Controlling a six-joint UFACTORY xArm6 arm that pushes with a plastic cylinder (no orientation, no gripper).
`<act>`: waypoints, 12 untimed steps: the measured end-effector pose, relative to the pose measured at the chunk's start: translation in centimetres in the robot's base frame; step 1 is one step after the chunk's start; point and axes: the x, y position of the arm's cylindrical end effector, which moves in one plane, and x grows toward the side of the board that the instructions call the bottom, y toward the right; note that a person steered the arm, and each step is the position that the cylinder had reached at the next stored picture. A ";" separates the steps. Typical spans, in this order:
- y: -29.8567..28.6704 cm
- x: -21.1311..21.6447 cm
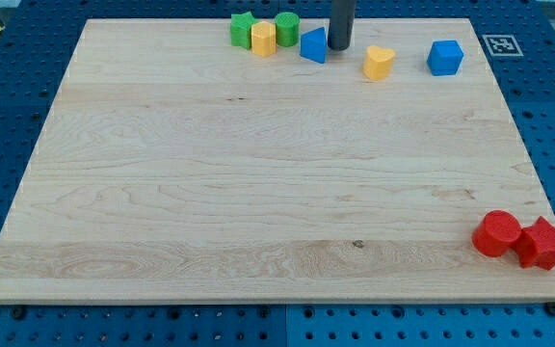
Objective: Move the blue triangle into group of blocks at the top center
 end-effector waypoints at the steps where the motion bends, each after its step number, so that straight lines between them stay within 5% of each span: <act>1: 1.0 -1.3; 5: -6.0 1.7; 8: -5.3 6.0; 10: -9.6 2.9; 12: -8.6 5.2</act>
